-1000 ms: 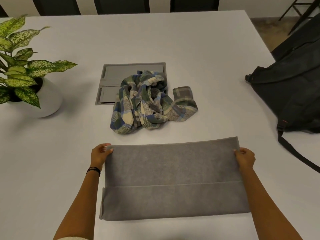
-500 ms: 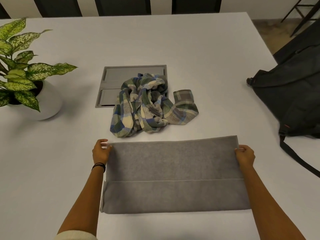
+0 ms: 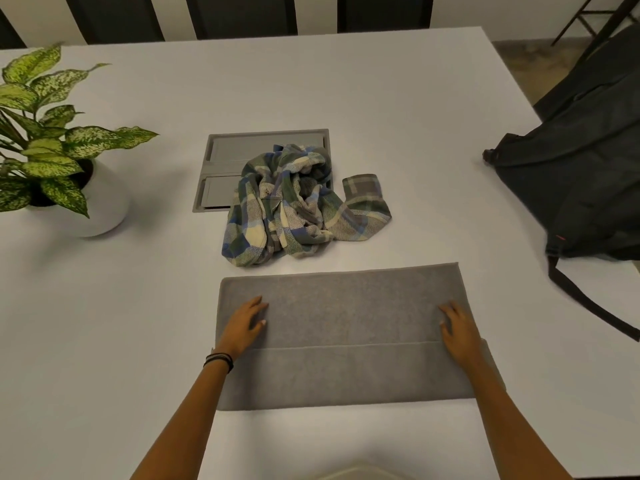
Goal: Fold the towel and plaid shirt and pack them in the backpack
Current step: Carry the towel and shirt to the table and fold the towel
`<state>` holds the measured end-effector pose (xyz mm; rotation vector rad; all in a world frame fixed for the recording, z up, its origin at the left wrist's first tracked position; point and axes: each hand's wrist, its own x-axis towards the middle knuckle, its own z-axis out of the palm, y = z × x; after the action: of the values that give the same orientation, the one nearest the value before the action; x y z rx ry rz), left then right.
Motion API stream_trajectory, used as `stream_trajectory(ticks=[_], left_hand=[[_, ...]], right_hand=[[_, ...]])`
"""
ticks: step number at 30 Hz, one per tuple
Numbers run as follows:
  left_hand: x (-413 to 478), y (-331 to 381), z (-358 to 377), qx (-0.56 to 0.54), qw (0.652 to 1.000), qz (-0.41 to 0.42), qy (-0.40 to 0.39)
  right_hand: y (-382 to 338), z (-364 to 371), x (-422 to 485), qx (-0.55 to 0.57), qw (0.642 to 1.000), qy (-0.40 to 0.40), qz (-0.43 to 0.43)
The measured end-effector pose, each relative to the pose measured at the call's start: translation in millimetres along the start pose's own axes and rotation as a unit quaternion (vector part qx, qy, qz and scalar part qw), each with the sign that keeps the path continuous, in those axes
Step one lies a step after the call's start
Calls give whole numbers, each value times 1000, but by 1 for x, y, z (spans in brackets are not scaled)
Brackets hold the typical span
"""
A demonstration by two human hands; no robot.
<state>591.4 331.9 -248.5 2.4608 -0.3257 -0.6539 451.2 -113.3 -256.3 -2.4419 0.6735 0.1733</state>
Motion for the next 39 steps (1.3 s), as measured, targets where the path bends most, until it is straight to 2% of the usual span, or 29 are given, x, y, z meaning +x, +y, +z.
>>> stream_trajectory(ticks=[3,6,10,13,16,19,24,33,39], left_hand=[[-7,-4,1,-1,1000,-15,-8],[-18,-4,3,-22,999,-28,7],[-36,-6,4,-41,998,-37,24],[-48,-11,0,-28,998,-43,33],[-58,-16,-5,-9,995,-67,74],[-68,-18,-8,9,990,-102,101],[-81,-22,-13,-21,985,-147,94],[-103,-24,-13,-138,960,-179,168],[-112,-22,-16,-224,933,-195,204]], right_hand=[[4,-7,-2,-50,997,-46,-37],[1,-17,-7,-44,997,-61,-18],[3,-22,-23,-7,1000,6,1],[9,-22,-37,4,996,65,52],[13,-19,-50,13,992,71,104],[18,-17,-62,24,991,66,116],[25,-19,-77,39,985,81,145],[22,-32,-81,220,939,150,217],[2,-46,-85,243,938,150,198]])
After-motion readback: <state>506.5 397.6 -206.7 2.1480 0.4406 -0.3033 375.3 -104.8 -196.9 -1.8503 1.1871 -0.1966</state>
